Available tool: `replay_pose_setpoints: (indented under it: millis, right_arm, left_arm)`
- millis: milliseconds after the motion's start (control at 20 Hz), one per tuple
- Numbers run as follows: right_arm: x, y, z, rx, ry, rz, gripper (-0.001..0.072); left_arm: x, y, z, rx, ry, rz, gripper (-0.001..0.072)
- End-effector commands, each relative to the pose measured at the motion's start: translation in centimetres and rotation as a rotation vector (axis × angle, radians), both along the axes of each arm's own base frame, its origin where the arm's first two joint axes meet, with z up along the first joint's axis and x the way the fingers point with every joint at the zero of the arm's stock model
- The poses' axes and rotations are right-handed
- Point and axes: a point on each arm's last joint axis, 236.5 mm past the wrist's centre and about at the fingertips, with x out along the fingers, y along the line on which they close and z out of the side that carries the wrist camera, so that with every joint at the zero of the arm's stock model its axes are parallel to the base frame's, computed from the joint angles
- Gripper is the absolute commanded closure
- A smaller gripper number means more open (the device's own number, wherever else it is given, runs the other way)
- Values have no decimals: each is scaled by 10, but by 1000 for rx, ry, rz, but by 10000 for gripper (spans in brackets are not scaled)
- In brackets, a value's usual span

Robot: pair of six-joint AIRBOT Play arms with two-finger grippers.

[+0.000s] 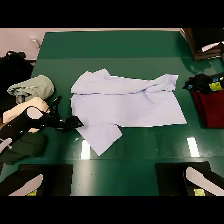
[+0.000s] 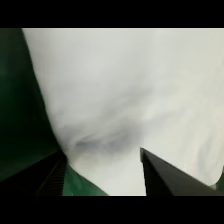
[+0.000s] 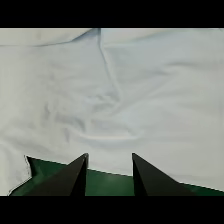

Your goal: Fold the shirts.

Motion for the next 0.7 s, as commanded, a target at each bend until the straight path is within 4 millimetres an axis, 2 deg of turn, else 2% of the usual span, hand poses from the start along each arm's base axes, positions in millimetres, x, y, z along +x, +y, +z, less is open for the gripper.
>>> replay_pose_setpoints:
  millis: [0,50,100,150,200,300,400,450,550,650]
  right_arm:
    - [-2,-2,-2,-6,4,0,385]
    - [-3,-5,-4,-5,10,-7,385]
    - [-8,-11,-11,3,35,-22,385]
    - [-15,-18,-23,17,74,-49,385]
    - [-26,-29,-40,35,124,-83,385]
    - [-50,-52,-77,86,220,-182,383]
    - [-77,-71,-114,150,306,-305,167]
    - [-89,-78,-131,178,337,-369,170]
    - [-110,-82,-163,225,388,-465,275]
    - [-120,-80,-184,242,408,-519,283]
  left_arm:
    - [4,-2,-2,14,-18,17,259]
    - [6,-2,0,14,-25,16,442]
    - [10,-2,4,12,-37,16,506]
    - [16,-3,10,14,-57,12,657]
    - [22,-4,17,14,-78,5,687]
    - [33,-6,32,11,-117,-4,687]
    - [40,-8,44,6,-139,-19,686]
    - [42,-9,47,7,-146,-24,687]
    - [43,-9,50,5,-153,-24,687]
    - [41,-9,49,5,-145,-29,687]
